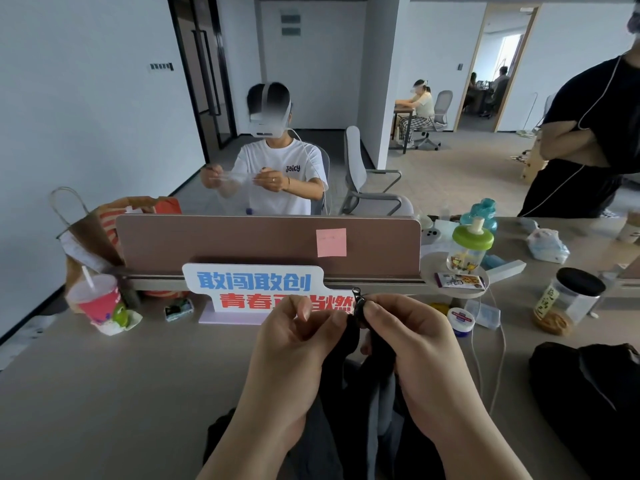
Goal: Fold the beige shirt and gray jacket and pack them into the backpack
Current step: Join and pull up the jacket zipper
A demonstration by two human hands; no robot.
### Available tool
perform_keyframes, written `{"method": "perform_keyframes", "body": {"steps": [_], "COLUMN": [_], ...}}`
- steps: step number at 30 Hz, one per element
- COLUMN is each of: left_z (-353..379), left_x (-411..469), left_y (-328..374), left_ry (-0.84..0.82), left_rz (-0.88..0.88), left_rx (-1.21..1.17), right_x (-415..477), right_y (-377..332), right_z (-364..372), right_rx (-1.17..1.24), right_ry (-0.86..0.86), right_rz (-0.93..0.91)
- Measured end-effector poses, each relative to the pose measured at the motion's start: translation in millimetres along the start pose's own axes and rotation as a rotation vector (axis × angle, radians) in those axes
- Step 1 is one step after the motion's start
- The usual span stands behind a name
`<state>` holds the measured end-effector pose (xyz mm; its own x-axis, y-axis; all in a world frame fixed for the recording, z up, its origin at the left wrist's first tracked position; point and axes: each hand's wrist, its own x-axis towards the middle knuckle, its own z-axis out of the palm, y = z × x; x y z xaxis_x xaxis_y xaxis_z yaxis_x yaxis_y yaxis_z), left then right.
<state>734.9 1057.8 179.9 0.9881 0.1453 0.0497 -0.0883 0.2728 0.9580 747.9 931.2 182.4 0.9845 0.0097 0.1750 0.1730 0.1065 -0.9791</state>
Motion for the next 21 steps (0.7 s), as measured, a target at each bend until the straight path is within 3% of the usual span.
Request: {"method": "perform_keyframes", "body": {"steps": [14, 18, 21], "left_z": [-3, -5, -5], "left_x": [5, 7, 7], "left_y": [-10, -9, -7], "left_ry": [0.079, 0.111, 0.088], "left_rz": [0.002, -0.014, -0.027], "left_rx": [-0.006, -0.051, -0.1], "right_x": [9, 3, 3], "right_y": [-2, 4, 8], "right_z": [-11, -2, 1], "right_rx": [-0.293, -0.128, 0.105], "right_ry": [-0.192, -0.168, -0.149], "right_rz": [-0.018, 0.003, 0.178]}}
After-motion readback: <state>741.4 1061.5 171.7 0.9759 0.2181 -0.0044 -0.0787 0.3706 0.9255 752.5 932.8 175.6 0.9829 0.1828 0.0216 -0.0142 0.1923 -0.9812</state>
